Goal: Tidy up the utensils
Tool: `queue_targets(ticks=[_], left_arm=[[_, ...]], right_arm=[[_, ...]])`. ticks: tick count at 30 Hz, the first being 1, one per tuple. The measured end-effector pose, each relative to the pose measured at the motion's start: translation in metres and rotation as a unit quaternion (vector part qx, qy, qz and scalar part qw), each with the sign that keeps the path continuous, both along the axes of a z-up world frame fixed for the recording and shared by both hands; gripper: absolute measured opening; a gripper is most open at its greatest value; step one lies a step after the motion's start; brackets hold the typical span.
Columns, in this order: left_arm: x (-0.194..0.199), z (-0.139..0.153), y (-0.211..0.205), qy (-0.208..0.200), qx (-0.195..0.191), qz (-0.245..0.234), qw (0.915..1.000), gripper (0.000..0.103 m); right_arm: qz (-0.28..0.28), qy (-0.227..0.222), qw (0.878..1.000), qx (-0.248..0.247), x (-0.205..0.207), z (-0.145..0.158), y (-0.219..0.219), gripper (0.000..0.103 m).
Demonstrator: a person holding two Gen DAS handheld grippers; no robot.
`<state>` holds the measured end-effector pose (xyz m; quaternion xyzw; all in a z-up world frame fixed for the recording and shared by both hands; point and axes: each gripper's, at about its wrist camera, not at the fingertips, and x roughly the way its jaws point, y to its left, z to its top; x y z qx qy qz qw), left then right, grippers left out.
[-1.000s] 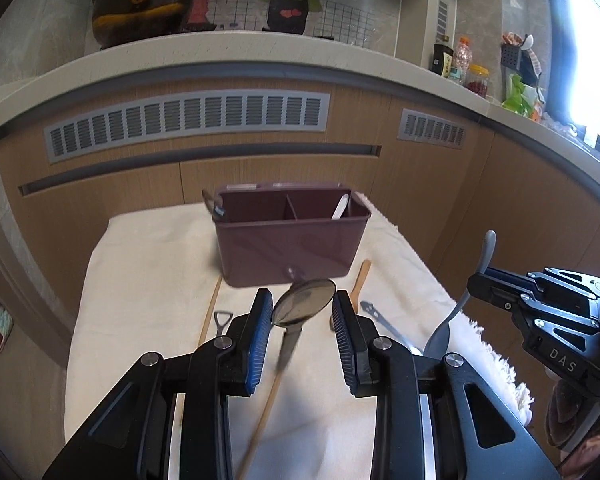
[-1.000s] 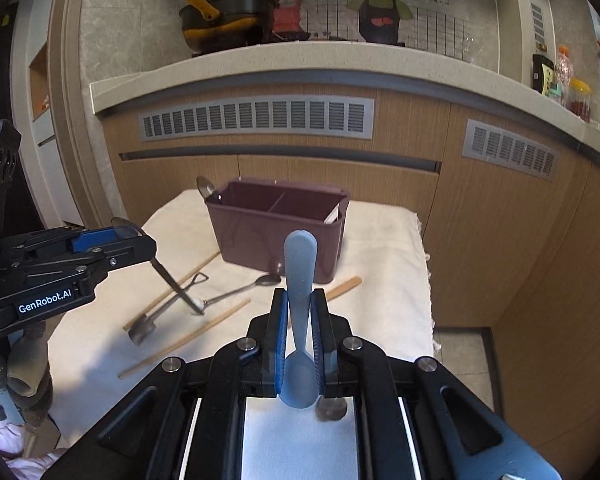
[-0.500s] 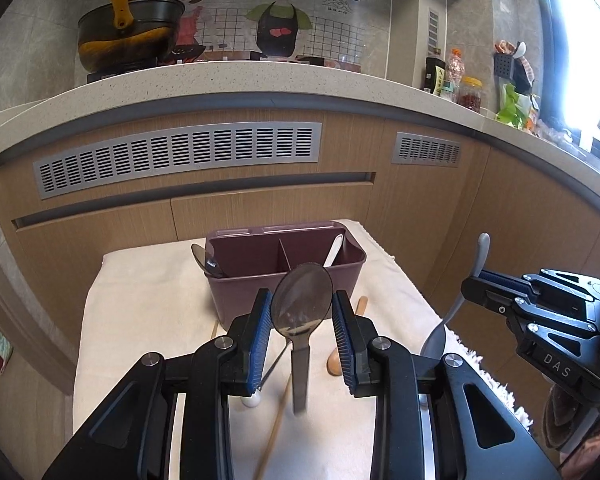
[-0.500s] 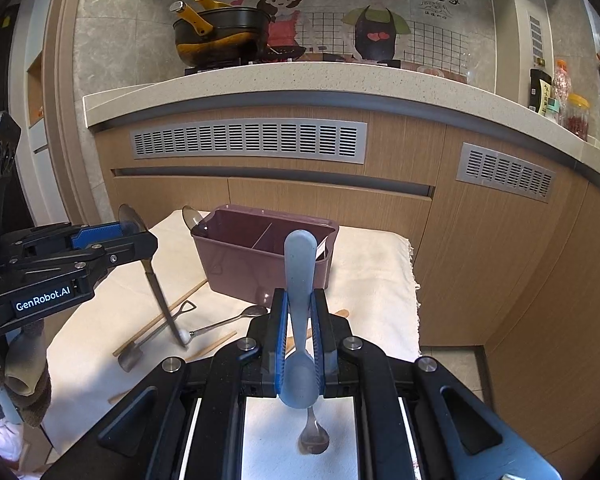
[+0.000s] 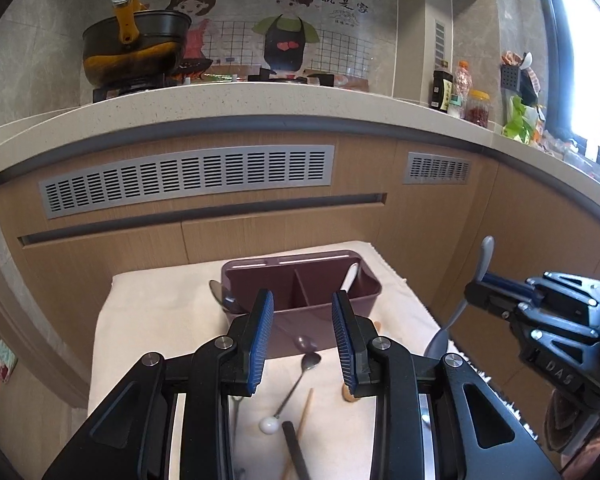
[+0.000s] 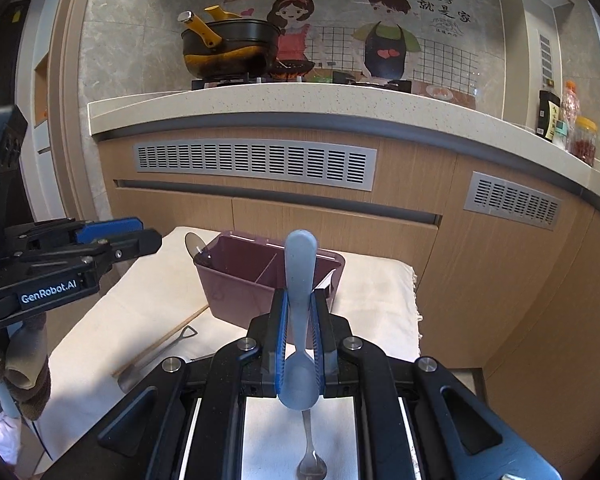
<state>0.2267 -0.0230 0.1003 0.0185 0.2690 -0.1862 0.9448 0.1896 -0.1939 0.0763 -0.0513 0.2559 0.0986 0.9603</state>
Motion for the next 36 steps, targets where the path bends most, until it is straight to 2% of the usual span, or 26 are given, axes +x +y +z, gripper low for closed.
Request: queue_targets(ticks=[2, 5, 7, 9, 11, 14, 20, 24, 26, 27, 31, 36], left_arm=[[0.004, -0.009, 0.001, 0.019, 0.007, -0.005, 0.9998, 0.031], [0.008, -0.042, -0.003, 0.072, 0.029, -0.025, 0.9967, 0.032], [0.007, -0.065, -0.005, 0.108, 0.043, -0.031, 0.9927, 0.032], [0.007, -0.099, -0.008, 0.167, 0.057, -0.038, 0.9836, 0.032], [0.010, -0.120, -0.007, 0.192, 0.070, -0.028, 0.9786, 0.032], [0.020, -0.139, -0.001, 0.218, 0.066, -0.009, 0.9738, 0.032], [0.038, -0.157, 0.010, 0.224, 0.042, 0.023, 0.9734, 0.032], [0.044, -0.173, 0.011, 0.223, 0.047, 0.040, 0.9729, 0.032], [0.045, -0.175, 0.012, 0.210, 0.050, 0.051, 0.9750, 0.031], [0.045, -0.174, 0.014, 0.206, 0.049, 0.057, 0.9756, 0.024], [0.033, -0.155, 0.026, 0.164, 0.040, 0.088, 0.9818, 0.023], [0.011, -0.112, 0.039, 0.103, 0.024, 0.100, 0.9894, 0.023]], right_arm=[[0.001, 0.004, 1.000, -0.001, 0.002, -0.003, 0.001, 0.011], [-0.001, 0.016, 1.000, 0.002, 0.005, -0.009, 0.000, 0.011], [-0.003, 0.022, 1.000, 0.003, 0.005, -0.014, -0.002, 0.011], [-0.003, 0.027, 1.000, 0.003, 0.005, -0.018, -0.003, 0.011], [-0.003, 0.032, 0.999, 0.004, 0.006, -0.021, -0.004, 0.011], [-0.003, 0.037, 0.999, 0.005, 0.005, -0.026, -0.004, 0.011], [-0.002, 0.045, 0.999, 0.008, 0.004, -0.033, -0.006, 0.011], [-0.003, 0.051, 0.999, 0.008, 0.003, -0.037, -0.007, 0.011], [-0.007, 0.051, 0.999, 0.008, 0.001, -0.037, -0.009, 0.011], [-0.008, 0.050, 0.999, 0.008, 0.001, -0.037, -0.009, 0.011], [-0.013, 0.041, 0.999, 0.008, -0.006, -0.032, -0.012, 0.011], [-0.014, 0.032, 0.999, 0.010, -0.011, -0.026, -0.012, 0.011]])
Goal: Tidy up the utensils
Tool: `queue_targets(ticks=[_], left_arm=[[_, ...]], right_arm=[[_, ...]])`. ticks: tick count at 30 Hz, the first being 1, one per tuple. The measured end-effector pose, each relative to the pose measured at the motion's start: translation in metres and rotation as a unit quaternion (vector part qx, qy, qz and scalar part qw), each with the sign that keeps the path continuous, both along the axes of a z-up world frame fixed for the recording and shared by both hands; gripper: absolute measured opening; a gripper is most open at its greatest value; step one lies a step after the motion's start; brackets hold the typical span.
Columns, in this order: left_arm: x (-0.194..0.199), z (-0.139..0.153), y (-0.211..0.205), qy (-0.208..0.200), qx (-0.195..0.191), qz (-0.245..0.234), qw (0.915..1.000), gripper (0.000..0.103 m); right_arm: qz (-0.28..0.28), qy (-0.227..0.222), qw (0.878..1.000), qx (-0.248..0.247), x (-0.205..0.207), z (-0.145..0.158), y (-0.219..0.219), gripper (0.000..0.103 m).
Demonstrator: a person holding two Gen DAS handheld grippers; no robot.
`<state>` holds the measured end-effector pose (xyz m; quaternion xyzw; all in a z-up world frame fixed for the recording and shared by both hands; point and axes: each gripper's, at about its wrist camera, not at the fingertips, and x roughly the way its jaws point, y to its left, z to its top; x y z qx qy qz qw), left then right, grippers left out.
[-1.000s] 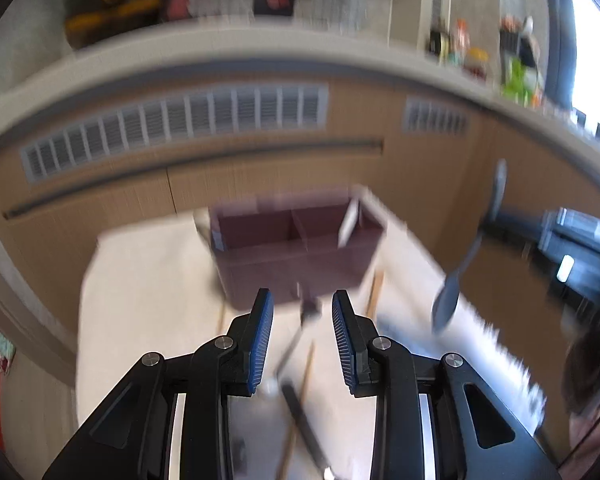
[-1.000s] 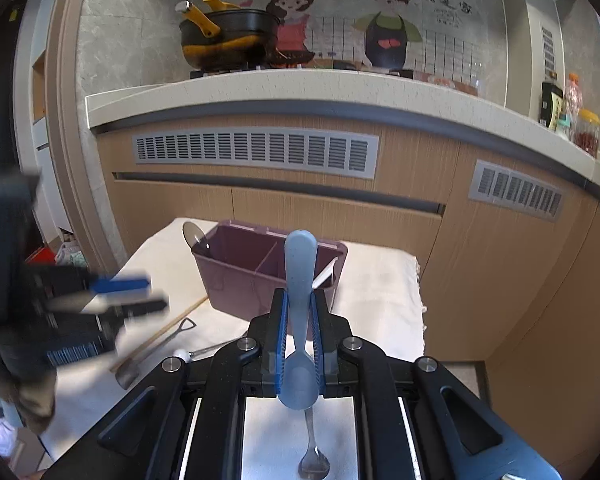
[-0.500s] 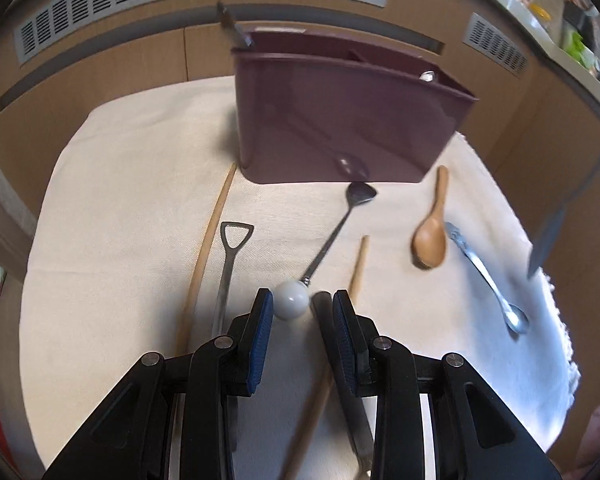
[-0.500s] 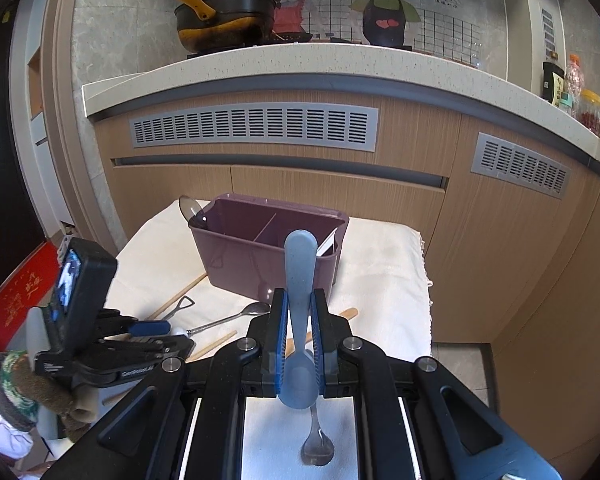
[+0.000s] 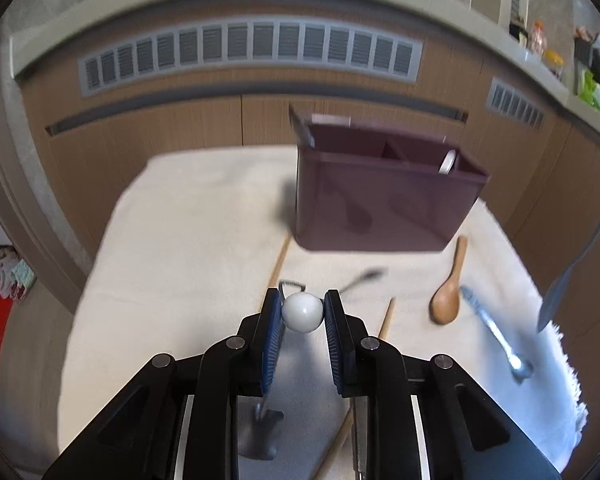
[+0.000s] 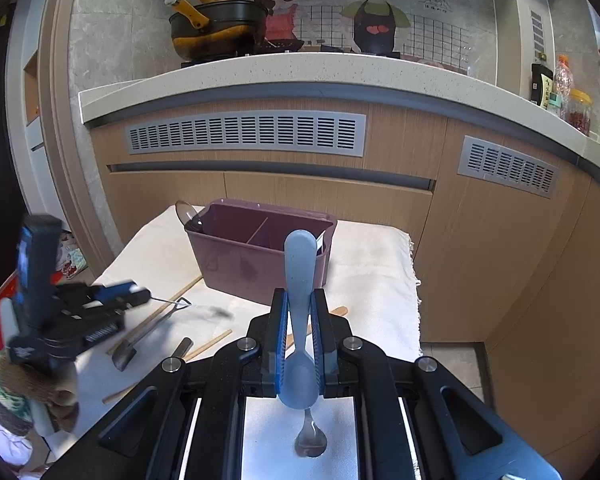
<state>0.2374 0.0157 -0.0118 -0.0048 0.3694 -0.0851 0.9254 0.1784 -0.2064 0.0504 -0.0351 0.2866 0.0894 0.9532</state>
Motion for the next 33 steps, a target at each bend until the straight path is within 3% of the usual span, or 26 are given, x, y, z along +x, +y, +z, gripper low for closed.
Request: queue_targets(ticks=[11, 14, 20, 24, 28, 33], left_arm=[[-0.032, 0.064, -0.006, -0.074, -0.013, -0.029, 0.9967, 0.023], [-0.033, 0.092, -0.009, -0.102, -0.014, -0.040, 0.9939, 0.023], [-0.015, 0.176, -0.021, -0.201, 0.021, -0.050, 0.9781, 0.023], [0.013, 0.207, -0.030, -0.248, 0.033, -0.050, 0.9670, 0.023], [0.047, 0.206, -0.038, -0.253, 0.039, -0.056, 0.9650, 0.023], [0.094, 0.171, -0.045, -0.221, 0.056, -0.060, 0.9719, 0.023]], right_arm=[[0.008, -0.014, 1.000, 0.002, -0.006, 0.010, 0.005, 0.011], [0.010, -0.031, 0.999, 0.004, -0.002, 0.025, 0.005, 0.011], [0.006, -0.120, 0.993, -0.005, 0.023, 0.090, 0.007, 0.011], [-0.008, -0.158, 0.987, -0.005, 0.055, 0.111, 0.012, 0.011], [-0.021, -0.155, 0.988, -0.003, 0.096, 0.099, 0.019, 0.011], [-0.016, -0.120, 0.992, -0.019, 0.138, 0.060, 0.029, 0.011]])
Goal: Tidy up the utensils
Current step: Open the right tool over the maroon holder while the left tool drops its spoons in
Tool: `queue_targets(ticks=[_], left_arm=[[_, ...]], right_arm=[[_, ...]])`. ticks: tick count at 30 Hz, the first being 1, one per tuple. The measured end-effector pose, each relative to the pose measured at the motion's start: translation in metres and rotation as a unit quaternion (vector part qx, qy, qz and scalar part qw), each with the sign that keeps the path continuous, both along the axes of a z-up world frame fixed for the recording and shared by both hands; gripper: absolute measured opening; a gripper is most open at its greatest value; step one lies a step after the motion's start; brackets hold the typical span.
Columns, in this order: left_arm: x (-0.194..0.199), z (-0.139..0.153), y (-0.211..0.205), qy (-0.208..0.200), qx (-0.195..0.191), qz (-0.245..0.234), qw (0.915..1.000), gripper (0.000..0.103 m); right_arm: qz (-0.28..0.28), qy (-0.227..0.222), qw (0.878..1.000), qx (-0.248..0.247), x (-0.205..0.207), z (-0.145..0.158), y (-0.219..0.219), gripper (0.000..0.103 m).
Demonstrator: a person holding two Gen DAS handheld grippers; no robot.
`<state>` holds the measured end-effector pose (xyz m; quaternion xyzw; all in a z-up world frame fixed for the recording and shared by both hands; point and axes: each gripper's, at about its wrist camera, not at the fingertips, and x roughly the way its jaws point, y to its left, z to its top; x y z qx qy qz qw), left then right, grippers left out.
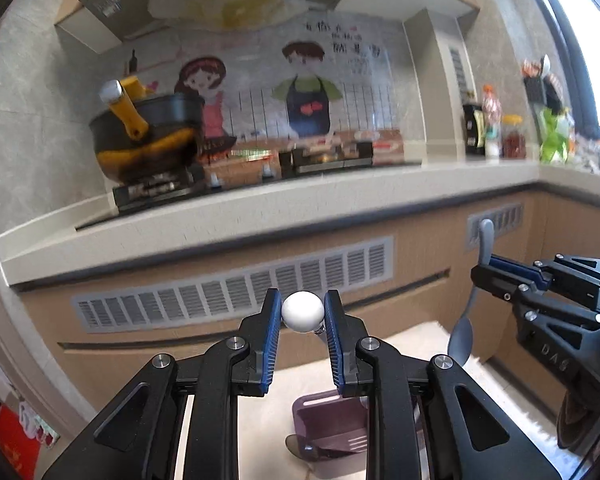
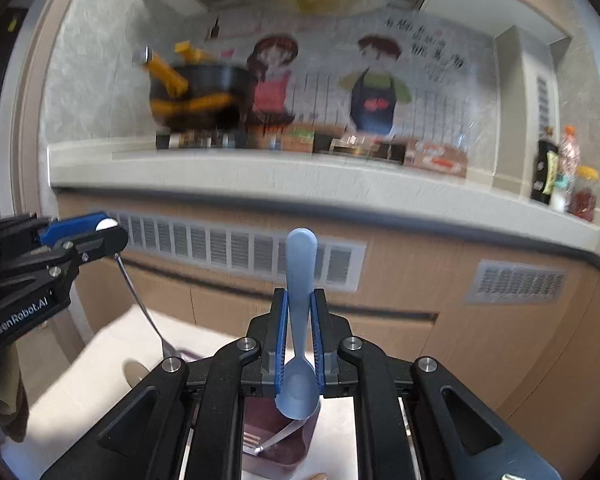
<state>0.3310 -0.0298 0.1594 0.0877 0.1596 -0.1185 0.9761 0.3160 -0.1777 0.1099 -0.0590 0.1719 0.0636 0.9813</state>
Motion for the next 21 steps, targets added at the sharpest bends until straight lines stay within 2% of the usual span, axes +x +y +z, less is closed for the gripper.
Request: queue_targets(ticks=[7, 8, 9, 10, 11, 12, 13, 14, 17, 21], left_arm=[[0.034, -0.051, -0.003, 0.060, 0.010, -0.006, 0.9981, 0.024], [0.038, -0.059, -0.005, 0.070, 0.013, -0.009, 0.9974, 0.026], [0.041, -0.066, -0.007, 0.080, 0.018, -0.009, 0.9966, 0.032], [0.043, -0.070, -0.008, 0.087, 0.018, -0.011, 0.9960, 0.047], [0.044, -0.074, -0.007, 0.090, 0.017, -0.011, 0.9957, 0.055], [0.043, -0.074, -0.007, 0.090, 0.016, -0.010, 0.9958, 0.065], [0.040, -0.076, -0.005, 0.089, 0.012, -0.005, 0.9960, 0.067], [0.038, -0.077, -0.002, 0.090, 0.008, -0.003, 0.9959, 0.067], [0.029, -0.084, 0.011, 0.113, -0.010, 0.004, 0.9936, 0.071], [0.007, -0.101, 0.027, 0.144, -0.026, 0.025, 0.9889, 0.086]], right_arm=[[0.014, 0.059, 0.998, -0.004, 0.031, -0.050, 0.005, 0.012], [0.018, 0.065, 0.998, -0.004, 0.031, -0.054, 0.005, 0.019], [0.019, 0.071, 0.997, -0.007, 0.031, -0.058, 0.005, 0.025], [0.019, 0.074, 0.997, -0.009, 0.030, -0.061, 0.005, 0.040], [0.015, 0.071, 0.997, -0.010, 0.028, -0.062, 0.003, 0.059], [0.009, 0.065, 0.998, -0.012, 0.023, -0.064, 0.001, 0.067], [0.004, 0.058, 0.998, -0.014, 0.017, -0.064, -0.001, 0.078], [0.000, 0.052, 0.999, -0.016, 0.012, -0.065, -0.003, 0.084], [-0.007, 0.047, 0.998, -0.034, -0.007, -0.069, -0.004, 0.092], [-0.013, 0.057, 0.996, -0.067, -0.035, -0.084, -0.002, 0.099]])
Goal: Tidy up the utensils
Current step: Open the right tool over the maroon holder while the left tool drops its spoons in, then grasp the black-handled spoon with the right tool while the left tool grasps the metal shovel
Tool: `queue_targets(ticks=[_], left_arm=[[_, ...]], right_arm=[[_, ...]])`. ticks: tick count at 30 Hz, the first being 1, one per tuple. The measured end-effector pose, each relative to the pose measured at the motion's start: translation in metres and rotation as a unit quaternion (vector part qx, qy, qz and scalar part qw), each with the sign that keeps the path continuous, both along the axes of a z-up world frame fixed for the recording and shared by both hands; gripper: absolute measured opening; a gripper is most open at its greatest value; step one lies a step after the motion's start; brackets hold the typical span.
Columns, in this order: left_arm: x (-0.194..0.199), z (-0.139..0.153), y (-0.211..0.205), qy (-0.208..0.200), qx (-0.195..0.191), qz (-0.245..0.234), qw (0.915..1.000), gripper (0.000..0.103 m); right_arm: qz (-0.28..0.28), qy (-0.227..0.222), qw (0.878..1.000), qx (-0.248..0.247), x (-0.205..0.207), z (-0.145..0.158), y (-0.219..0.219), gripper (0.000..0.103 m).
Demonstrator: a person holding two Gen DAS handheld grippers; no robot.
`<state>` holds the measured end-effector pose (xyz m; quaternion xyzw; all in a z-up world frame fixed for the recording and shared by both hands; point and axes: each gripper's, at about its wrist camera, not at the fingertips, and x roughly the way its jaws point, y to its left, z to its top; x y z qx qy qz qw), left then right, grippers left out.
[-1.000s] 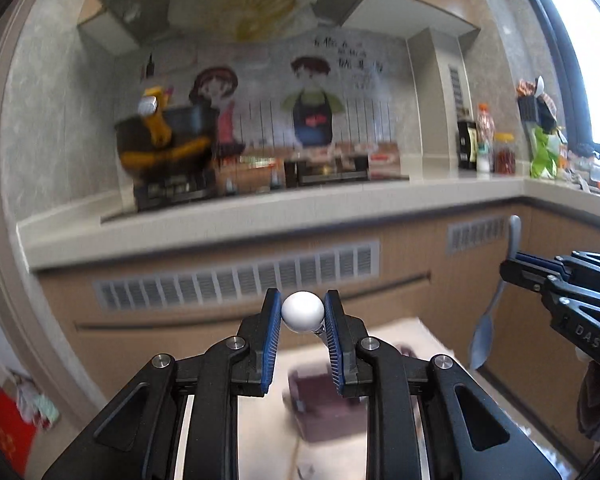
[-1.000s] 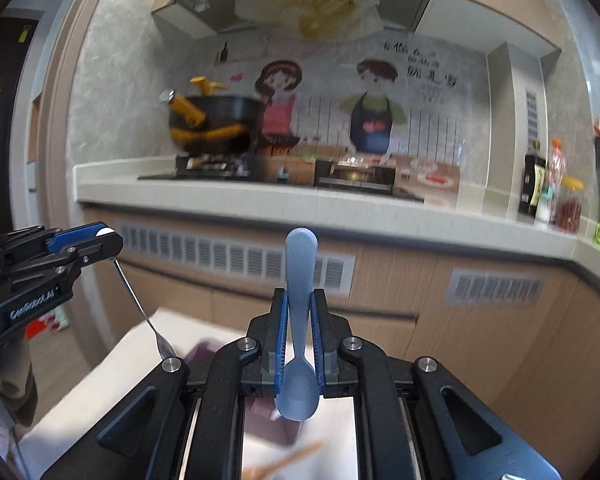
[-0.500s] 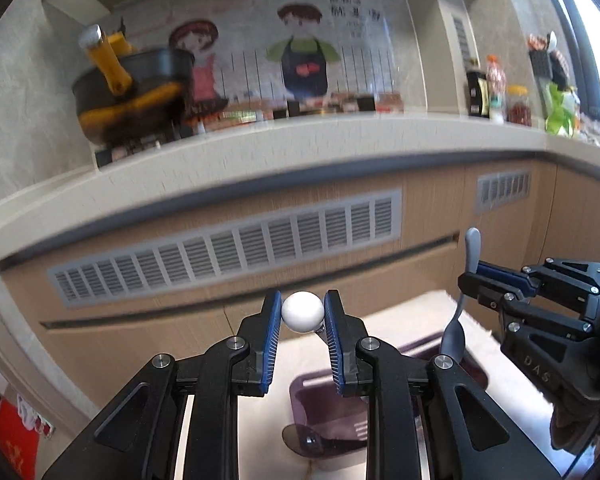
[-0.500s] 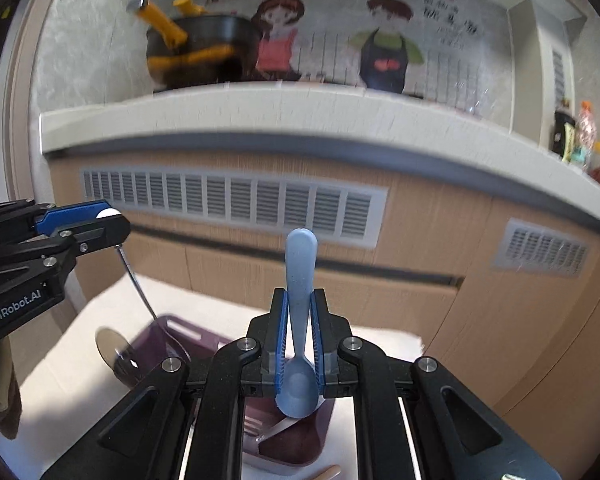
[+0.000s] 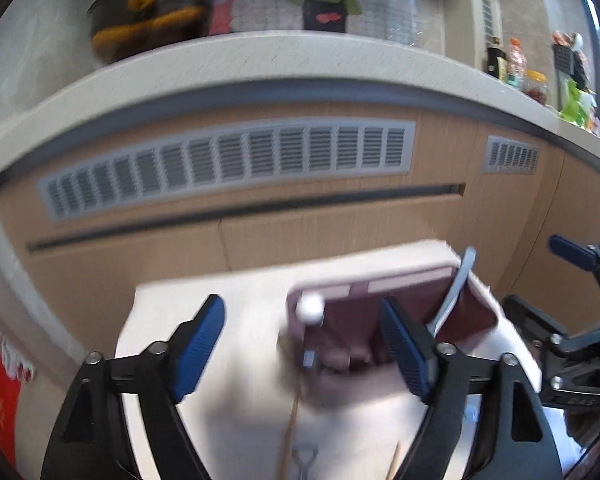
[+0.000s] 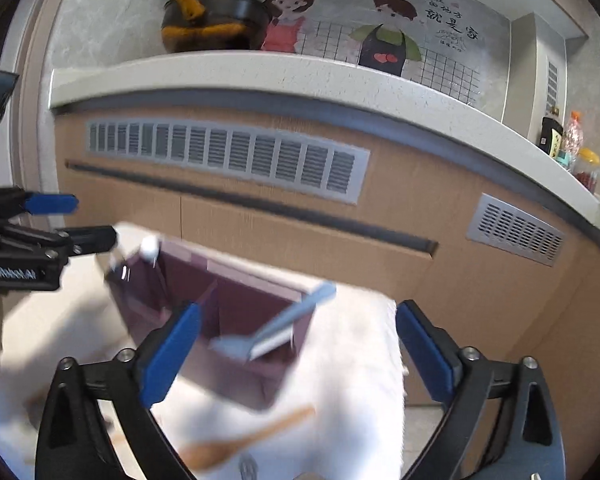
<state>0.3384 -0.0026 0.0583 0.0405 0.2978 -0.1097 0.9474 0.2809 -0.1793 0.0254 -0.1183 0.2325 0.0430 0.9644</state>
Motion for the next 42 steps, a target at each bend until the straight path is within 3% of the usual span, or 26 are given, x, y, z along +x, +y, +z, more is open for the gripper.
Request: queue_targets(ticks=[2, 11, 17, 22, 24, 26, 30, 31, 32, 34, 37, 42], left_arm=[[-0.017, -0.012, 0.005, 0.005, 0.013, 0.015, 0.9998, 0.092], [-0.091, -0.058, 0.029, 0.046, 0.011, 0.037, 0.9982, 0.093], [-0.126, -0.077, 0.068, 0.051, 0.020, 0.102, 0.9932, 0.093], [-0.147, -0.080, 0.107, 0.037, 0.005, 0.178, 0.9833, 0.093], [-0.156, -0.080, 0.117, 0.024, 0.014, 0.205, 0.9784, 0.093], [-0.161, -0.083, 0.121, 0.014, 0.035, 0.221, 0.9745, 0.093], [-0.162, -0.087, 0.130, 0.026, 0.014, 0.207, 0.9778, 0.093], [-0.161, -0.087, 0.131, 0.027, 0.011, 0.205, 0.9783, 0.093], [-0.161, -0.087, 0.131, 0.025, 0.014, 0.207, 0.9780, 0.093], [-0.161, -0.087, 0.131, 0.022, 0.021, 0.208, 0.9777, 0.093], [-0.158, -0.088, 0.125, 0.033, 0.013, 0.195, 0.9802, 0.093], [-0.152, -0.094, 0.113, 0.066, -0.013, 0.148, 0.9867, 0.093]], right_arm=[[-0.002, 0.015, 1.000, -0.019, -0.014, -0.012, 0.001, 0.101], [-0.005, 0.087, 0.995, -0.048, -0.074, -0.062, 0.014, 0.102], [0.078, 0.172, 0.982, 0.024, -0.102, -0.086, 0.053, 0.102], [0.106, 0.200, 0.973, 0.029, -0.103, -0.097, 0.101, 0.100], [0.102, 0.212, 0.972, 0.031, -0.098, -0.100, 0.115, 0.089], [0.092, 0.231, 0.968, 0.030, -0.091, -0.104, 0.127, 0.067], [0.076, 0.269, 0.959, 0.045, -0.074, -0.117, 0.135, 0.054], [0.070, 0.267, 0.960, 0.041, -0.074, -0.117, 0.136, 0.047], [0.072, 0.263, 0.961, 0.036, -0.076, -0.116, 0.138, 0.030], [0.090, 0.263, 0.960, 0.030, -0.080, -0.113, 0.140, 0.018], [0.095, 0.258, 0.961, 0.030, -0.087, -0.106, 0.132, 0.011], [0.056, 0.251, 0.965, 0.046, -0.087, -0.100, 0.090, 0.011]])
